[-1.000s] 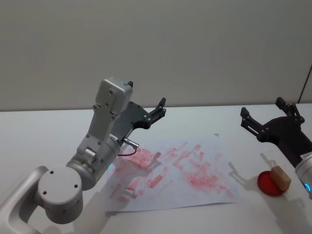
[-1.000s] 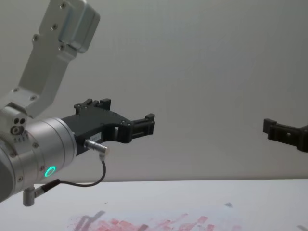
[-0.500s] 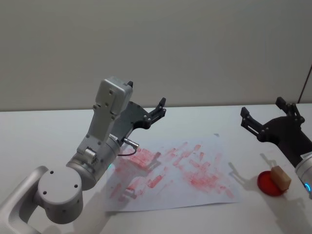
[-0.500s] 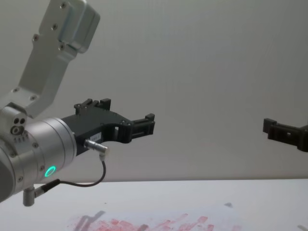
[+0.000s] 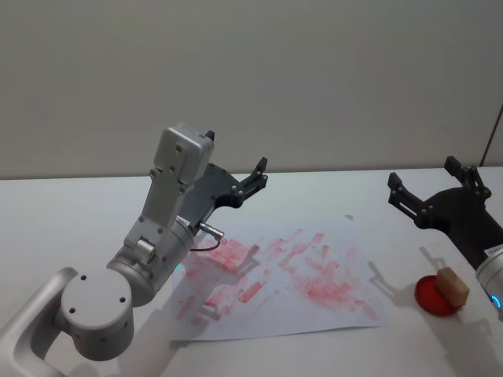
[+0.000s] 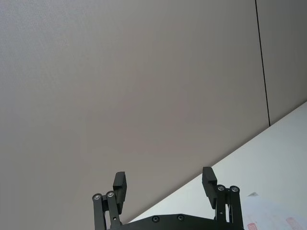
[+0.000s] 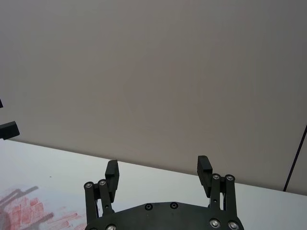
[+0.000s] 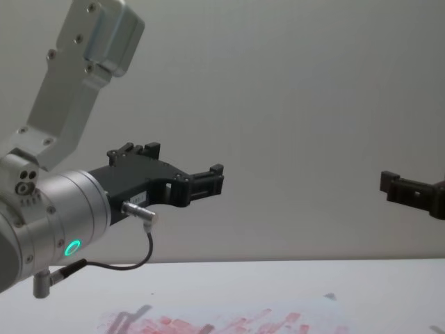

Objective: Use the one hand to pick up the stamp and affix it onto the A4 paper.

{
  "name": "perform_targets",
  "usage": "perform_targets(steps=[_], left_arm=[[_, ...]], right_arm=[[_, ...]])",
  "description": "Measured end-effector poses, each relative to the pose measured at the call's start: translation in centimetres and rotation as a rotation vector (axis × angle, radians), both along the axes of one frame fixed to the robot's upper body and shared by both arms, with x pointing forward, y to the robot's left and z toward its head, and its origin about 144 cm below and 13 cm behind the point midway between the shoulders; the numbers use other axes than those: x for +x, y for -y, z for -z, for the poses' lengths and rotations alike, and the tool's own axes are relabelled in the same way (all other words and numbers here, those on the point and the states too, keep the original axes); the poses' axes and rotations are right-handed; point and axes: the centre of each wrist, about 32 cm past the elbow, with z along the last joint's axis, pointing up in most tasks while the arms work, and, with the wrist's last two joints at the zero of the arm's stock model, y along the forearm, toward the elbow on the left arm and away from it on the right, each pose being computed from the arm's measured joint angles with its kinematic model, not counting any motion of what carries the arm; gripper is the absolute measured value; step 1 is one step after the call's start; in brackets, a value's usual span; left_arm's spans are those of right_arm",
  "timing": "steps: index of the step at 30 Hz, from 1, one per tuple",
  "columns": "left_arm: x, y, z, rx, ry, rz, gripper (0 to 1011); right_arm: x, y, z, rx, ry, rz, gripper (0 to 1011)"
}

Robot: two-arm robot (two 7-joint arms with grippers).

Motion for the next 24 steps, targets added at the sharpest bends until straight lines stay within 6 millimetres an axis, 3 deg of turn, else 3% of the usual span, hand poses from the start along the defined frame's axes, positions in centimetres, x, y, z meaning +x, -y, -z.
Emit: perform_targets(steps=[14,24], left_arm=[[0.0,0.0,0.0,0.000,0.000,0.000,1001],[0.0,0.0,0.0,0.000,0.000,0.000,1001]], right_arm=[[-0.6,0.2,0.2,-0.008,-0.014,0.014,1001],[-3.2,0.9,0.8,-0.033,-0.107,0.085,1001]])
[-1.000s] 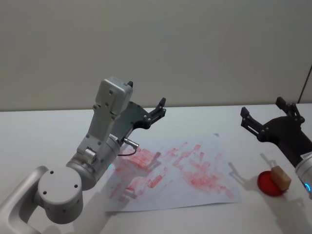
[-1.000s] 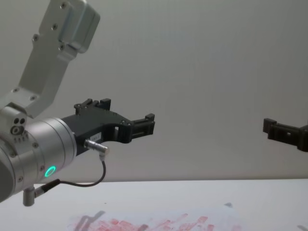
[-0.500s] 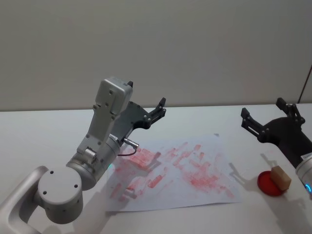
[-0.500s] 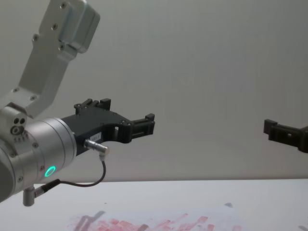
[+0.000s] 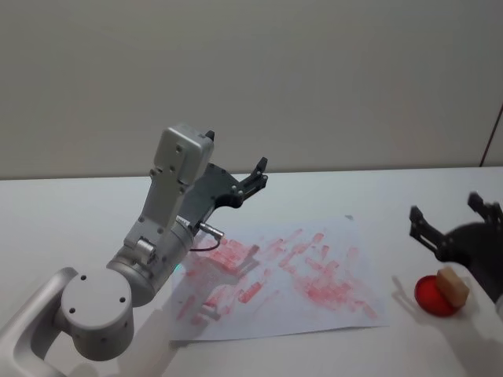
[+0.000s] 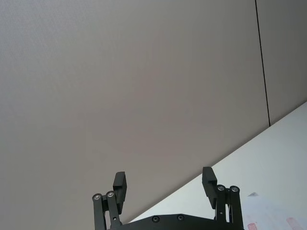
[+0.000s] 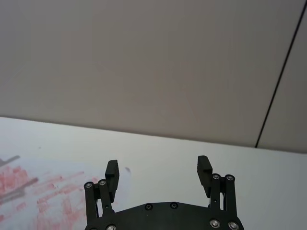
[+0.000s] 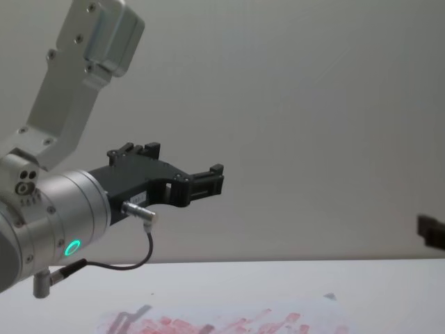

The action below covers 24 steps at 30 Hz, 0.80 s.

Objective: Use the one hand to pick up the stamp and affix it onto the A4 paper.

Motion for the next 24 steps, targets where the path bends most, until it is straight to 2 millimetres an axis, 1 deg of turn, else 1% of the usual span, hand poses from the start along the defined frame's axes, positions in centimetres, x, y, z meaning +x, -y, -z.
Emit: perform_targets(steps=[5,12,18,24], left_arm=[[0.0,0.0,0.0,0.000,0.000,0.000,1001],[0.0,0.0,0.0,0.000,0.000,0.000,1001],[0.0,0.0,0.0,0.000,0.000,0.000,1001],[0.0,0.0,0.0,0.000,0.000,0.000,1001]], right_arm=[[-1.5,0.3,0.3,-0.020,-0.063,0.048,1001],[-3.0,0.6,0.6,-0.043,-0.144,0.098,1001],[-3.7,0.7,0.9,-0.058,-0.198,0.122,1001],[-3.8,0.7,1.0,-0.069,-0.237,0.127,1001]])
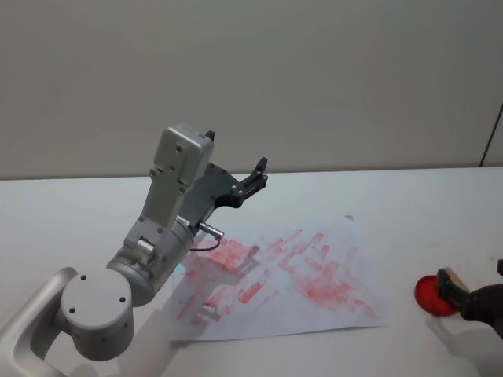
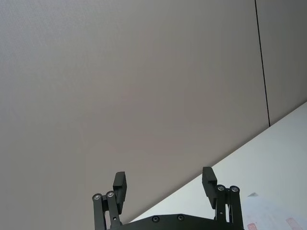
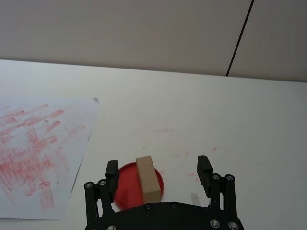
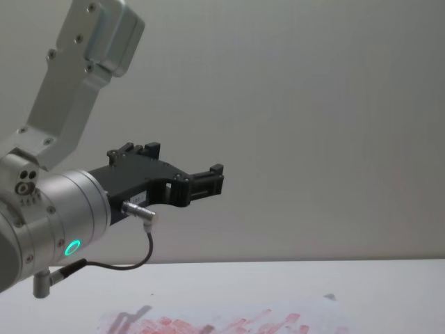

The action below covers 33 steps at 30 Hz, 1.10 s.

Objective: Use the one hand to pick up the stamp and affix it onto the A4 paper.

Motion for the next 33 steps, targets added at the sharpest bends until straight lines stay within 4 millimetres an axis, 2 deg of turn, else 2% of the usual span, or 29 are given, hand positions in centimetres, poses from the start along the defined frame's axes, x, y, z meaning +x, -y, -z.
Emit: perform_targets(steps=[21,28,29,31,32,33], left_arm=[[0.0,0.0,0.0,0.000,0.000,0.000,1001],[0.0,0.0,0.0,0.000,0.000,0.000,1001],[0.0,0.0,0.0,0.000,0.000,0.000,1001],[0.0,0.0,0.0,0.000,0.000,0.000,1001],[0.0,0.0,0.0,0.000,0.000,0.000,1001],[0.0,0.0,0.0,0.000,0.000,0.000,1001]], right_arm=[[1.3,-0.3,1.0,-0.012,-0.100,-0.018,998],[1.6,-0.4,1.2,-0.013,-0.112,-0.024,859],[1.6,-0.5,1.2,-0.013,-0.114,-0.025,807],[1.7,-0.5,1.2,-0.013,-0.116,-0.025,779],[1.7,-0.5,1.2,-0.013,-0.117,-0.026,716],[1.7,-0.5,1.2,-0.013,-0.118,-0.026,716]])
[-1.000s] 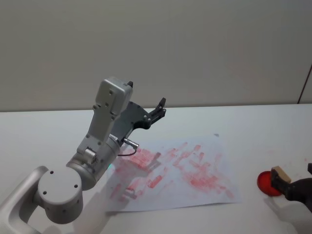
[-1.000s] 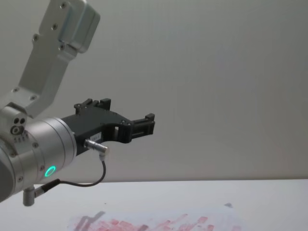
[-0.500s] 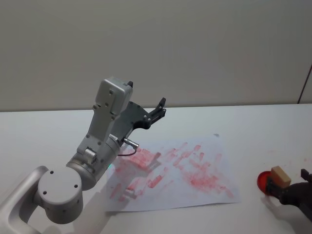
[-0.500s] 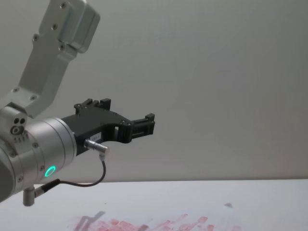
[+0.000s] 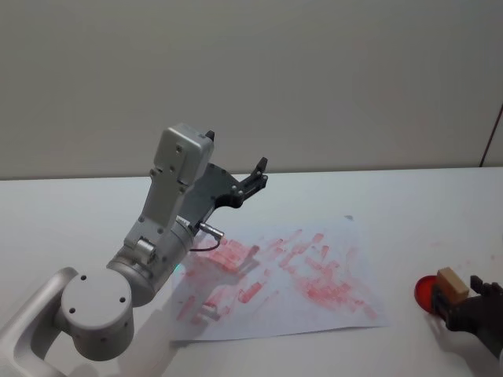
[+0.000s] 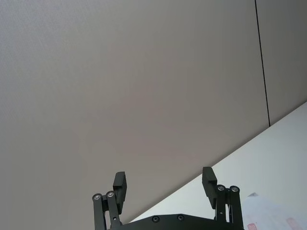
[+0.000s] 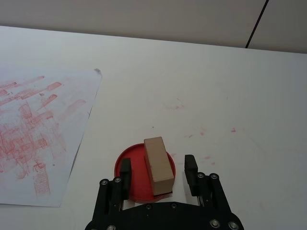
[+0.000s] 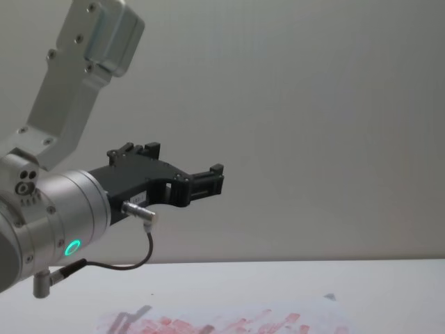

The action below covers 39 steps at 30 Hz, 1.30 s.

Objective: Use the one hand to pick up the stamp and affix it onto the A4 paper.

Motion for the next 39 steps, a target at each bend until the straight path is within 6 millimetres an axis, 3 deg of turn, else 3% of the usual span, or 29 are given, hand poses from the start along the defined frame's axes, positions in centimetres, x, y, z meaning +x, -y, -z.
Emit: perform_targets(steps=[2,5,13,16,39], left_arm=[[0.0,0.0,0.0,0.000,0.000,0.000,1001],[0.0,0.0,0.0,0.000,0.000,0.000,1001],[0.0,0.0,0.0,0.000,0.000,0.000,1001],[0.0,0.0,0.0,0.000,0.000,0.000,1001],[0.0,0.0,0.0,0.000,0.000,0.000,1001]], right_arm=[[0.0,0.0,0.0,0.000,-0.002,-0.001,617],[0.1,0.0,0.0,0.000,-0.003,-0.002,558],[0.1,-0.1,0.1,0.000,-0.007,-0.003,275],[0.2,-0.1,0.1,0.000,-0.007,-0.003,221],[1.9,-0.8,-1.4,0.010,0.123,-0.151,216]])
